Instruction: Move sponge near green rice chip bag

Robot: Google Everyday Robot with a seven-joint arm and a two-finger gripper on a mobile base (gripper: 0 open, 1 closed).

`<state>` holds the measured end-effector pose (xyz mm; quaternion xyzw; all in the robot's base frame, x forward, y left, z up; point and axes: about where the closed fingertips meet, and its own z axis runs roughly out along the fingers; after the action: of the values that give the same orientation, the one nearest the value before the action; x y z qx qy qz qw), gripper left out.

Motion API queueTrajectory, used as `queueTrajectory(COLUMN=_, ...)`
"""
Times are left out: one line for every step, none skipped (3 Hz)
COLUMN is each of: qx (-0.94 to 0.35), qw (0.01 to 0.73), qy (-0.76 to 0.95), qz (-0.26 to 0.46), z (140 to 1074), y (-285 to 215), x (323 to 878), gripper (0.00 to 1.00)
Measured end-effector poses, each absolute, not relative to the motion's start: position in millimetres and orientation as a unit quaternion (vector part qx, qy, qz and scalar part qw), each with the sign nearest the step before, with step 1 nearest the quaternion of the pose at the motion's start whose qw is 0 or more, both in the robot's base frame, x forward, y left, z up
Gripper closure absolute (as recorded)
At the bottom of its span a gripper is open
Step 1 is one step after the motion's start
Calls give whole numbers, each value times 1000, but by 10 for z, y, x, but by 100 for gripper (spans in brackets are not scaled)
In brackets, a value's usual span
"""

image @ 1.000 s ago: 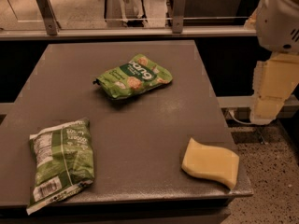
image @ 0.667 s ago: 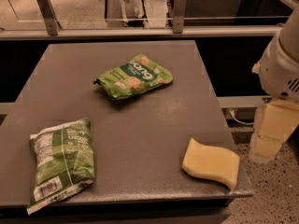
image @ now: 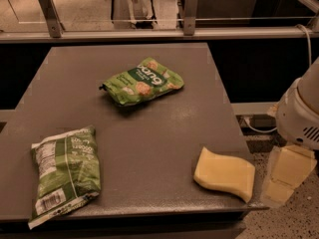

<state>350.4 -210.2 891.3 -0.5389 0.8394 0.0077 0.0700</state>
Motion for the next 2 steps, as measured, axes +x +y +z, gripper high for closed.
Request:
queueTrajectory(qx=-545, qw=76, qy=835, qz=17, z=8907, y=-2043, x=3499, gripper=0)
queueTrajectory(qx=-555, qw=98, qy=825, qz=38, z=8831, y=-1944, x=3502, gripper=0)
